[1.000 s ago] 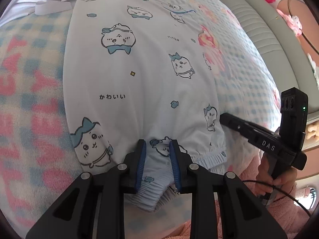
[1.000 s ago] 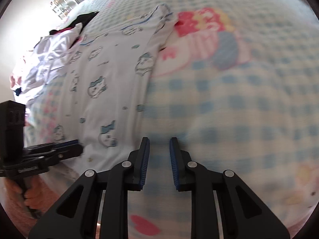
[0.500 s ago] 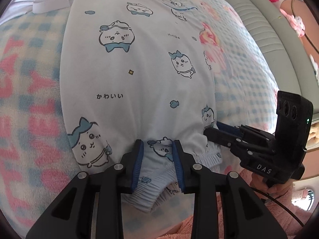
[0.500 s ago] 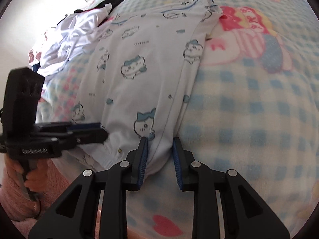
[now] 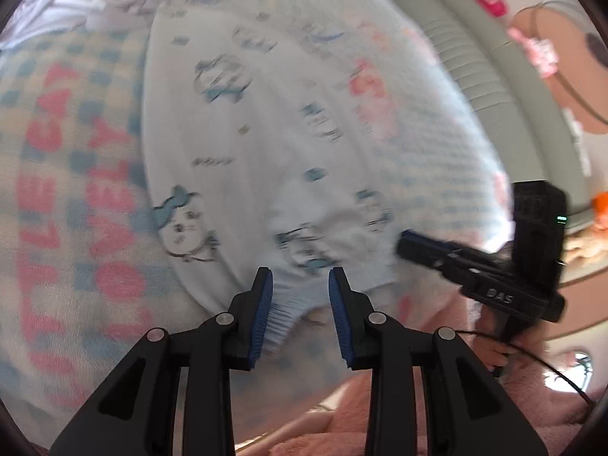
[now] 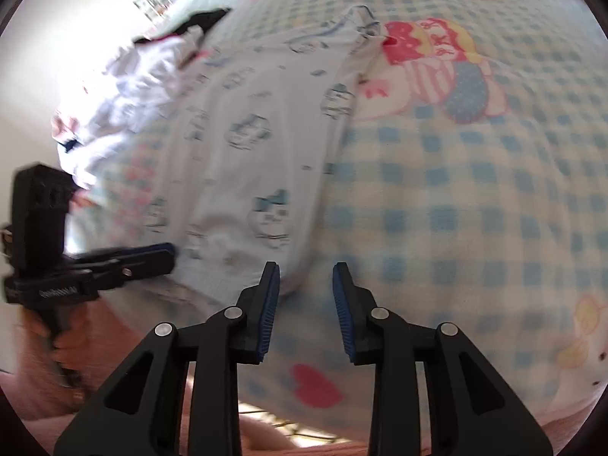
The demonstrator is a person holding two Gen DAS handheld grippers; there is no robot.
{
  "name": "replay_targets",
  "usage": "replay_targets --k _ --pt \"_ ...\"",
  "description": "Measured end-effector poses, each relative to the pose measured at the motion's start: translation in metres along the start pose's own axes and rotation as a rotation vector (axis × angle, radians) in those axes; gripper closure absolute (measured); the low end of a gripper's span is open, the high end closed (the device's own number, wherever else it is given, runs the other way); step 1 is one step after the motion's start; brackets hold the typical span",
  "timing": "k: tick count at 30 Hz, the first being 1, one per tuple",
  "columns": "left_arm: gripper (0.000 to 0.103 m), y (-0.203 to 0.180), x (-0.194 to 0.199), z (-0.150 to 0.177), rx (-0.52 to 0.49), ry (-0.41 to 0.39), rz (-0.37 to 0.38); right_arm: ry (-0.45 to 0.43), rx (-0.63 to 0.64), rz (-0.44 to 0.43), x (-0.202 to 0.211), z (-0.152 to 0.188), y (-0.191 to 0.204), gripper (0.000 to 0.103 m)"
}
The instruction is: Fold clothes
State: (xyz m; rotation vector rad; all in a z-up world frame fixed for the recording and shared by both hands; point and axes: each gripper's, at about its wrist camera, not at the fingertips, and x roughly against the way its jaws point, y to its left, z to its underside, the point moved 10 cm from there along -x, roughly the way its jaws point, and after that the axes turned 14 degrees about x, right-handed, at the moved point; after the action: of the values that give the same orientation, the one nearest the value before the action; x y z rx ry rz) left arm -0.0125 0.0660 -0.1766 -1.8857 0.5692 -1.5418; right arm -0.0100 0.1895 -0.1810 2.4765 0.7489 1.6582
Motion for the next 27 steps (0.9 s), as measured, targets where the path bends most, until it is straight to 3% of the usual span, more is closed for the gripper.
replay_targets --k 1,6,12,16,19,21,24,27 --pt "0.068 -0.005 0.004 -0.004 -0.007 -0.019 0.003 -0.021 -0.002 -0.035 0.005 -0.006 0.006 0.073" --pt "0.066 0.004 0.006 -0.039 -0.031 -0.091 -0.131 -0.014 0.077 0.060 0.006 -0.029 0.004 0.073" --pt "0.066 0.022 0.000 -0.092 -0.046 -0.148 -0.223 -0.049 0.105 0.096 -0.006 -0.079 -0.015 0.073" --pt "0.066 0.029 -0.024 -0.118 -0.090 -0.154 -0.306 -0.007 0.154 0.133 -0.046 -0.100 -0.017 0.073" --pt "0.066 0.050 -0.033 -0.116 -0.097 -0.119 -0.382 0.092 0.188 0.250 -0.077 -0.087 -0.031 0.076" --pt "0.065 0.062 -0.025 -0.110 -0.094 -0.108 -0.381 0.101 0.155 0.258 -0.077 -0.074 -0.046 0.076" --pt "0.068 0.074 -0.006 -0.106 -0.048 -0.090 -0.317 0.076 0.107 0.201 -0.062 -0.074 -0.054 0.076" --pt "0.068 0.062 0.008 -0.127 -0.043 -0.123 -0.248 0.045 0.070 0.137 -0.045 -0.082 -0.059 0.074"
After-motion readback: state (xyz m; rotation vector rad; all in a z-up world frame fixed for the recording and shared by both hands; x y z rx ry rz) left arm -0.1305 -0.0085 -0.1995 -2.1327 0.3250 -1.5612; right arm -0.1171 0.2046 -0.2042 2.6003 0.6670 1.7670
